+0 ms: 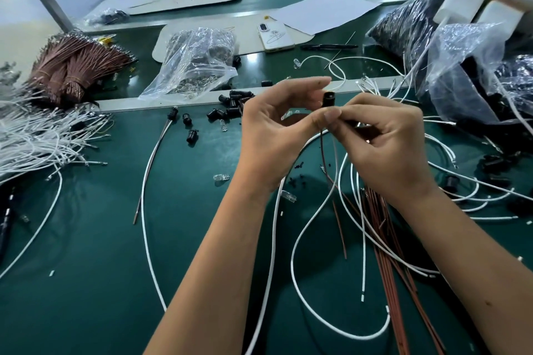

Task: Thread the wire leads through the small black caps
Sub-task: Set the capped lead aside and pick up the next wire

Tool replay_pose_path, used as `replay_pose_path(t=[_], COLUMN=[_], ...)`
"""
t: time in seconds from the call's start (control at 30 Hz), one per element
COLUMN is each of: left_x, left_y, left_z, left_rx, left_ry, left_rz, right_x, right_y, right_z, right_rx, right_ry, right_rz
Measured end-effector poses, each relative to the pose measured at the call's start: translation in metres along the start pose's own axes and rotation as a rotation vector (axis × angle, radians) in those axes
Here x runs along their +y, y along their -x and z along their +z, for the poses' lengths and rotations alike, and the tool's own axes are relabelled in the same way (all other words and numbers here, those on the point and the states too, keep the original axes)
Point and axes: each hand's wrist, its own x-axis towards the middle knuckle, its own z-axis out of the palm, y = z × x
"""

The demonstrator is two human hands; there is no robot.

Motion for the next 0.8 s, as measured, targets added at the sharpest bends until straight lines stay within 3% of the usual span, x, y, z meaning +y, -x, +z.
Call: replay_pose_path(t=[0.3, 0.53, 0.8], left_x=[-0.001, -0.010, -0.016], left_y=[0.001, 0.001, 0.001], left_z=[0.001, 0.007, 0.010], left_rx=[0.081, 0.231, 0.304], left_ry=[0.130, 0.112, 0.116], left_rz=[-0.309, -0.338, -0.331], right_x=[0.003, 0.003, 0.004], right_y=[0.001, 0.000, 0.000], right_z=[0.000, 0.001, 0.004], right_rx=[-0.085, -0.148, -0.180], right_ry=[0.006, -0.048, -0.011], right_rz=[0.083, 0.236, 0.262])
